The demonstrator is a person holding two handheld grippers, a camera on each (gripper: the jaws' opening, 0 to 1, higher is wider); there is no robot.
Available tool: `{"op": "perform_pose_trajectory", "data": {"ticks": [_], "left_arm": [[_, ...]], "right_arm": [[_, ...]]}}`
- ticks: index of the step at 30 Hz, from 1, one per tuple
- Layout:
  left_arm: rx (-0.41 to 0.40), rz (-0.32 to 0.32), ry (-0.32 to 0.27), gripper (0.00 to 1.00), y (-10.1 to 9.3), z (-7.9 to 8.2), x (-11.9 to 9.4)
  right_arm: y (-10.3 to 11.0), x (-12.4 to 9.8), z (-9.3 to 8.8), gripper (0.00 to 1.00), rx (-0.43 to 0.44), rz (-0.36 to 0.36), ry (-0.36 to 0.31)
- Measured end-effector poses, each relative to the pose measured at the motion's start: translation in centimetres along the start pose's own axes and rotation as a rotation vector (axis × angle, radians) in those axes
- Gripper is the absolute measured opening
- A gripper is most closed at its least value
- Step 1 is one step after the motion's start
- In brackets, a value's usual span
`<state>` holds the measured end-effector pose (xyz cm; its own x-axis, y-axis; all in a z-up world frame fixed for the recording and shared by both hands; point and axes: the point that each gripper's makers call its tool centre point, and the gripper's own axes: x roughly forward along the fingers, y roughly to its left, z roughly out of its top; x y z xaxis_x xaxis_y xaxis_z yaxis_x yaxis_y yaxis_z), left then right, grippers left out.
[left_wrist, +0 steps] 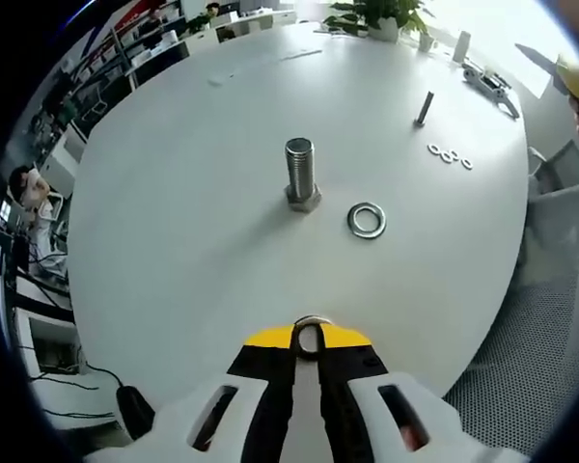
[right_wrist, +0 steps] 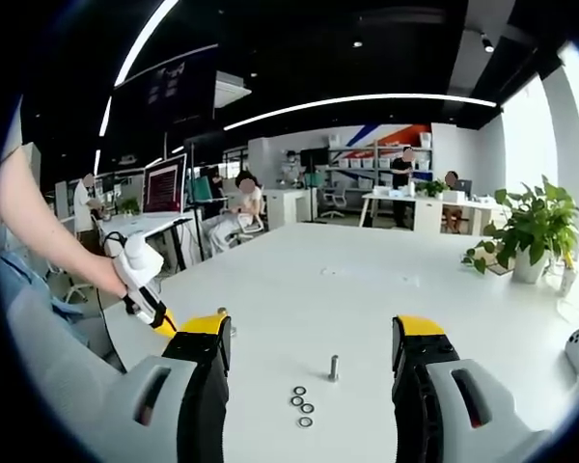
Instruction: Place the washer onto the threaded stud by aligning its center hole with the stud, sliding it down to the base, and recovering from edge contact or off-axis alignment until the washer reaches the visible bottom stop.
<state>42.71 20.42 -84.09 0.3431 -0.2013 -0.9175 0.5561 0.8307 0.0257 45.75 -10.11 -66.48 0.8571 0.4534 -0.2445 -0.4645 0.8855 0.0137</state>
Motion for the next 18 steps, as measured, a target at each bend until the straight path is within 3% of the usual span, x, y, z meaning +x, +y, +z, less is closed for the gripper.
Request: {"op": "perform_pose_trajectory", "data": {"ticks": [11,18], "left_arm": [[-0.020,0.013,-0.024,0.08,0.13,0.02,-0.84],[-0.075,0.045,-0.095,0.10,0.38,-0.30,-0.80]], "right_arm": [[0.26,0.05,-0.20,0.70,-0.020,0.011,0.010],[0.27,-0.04,-0.19,0.70,-0.021,0.012,0.008]]}}
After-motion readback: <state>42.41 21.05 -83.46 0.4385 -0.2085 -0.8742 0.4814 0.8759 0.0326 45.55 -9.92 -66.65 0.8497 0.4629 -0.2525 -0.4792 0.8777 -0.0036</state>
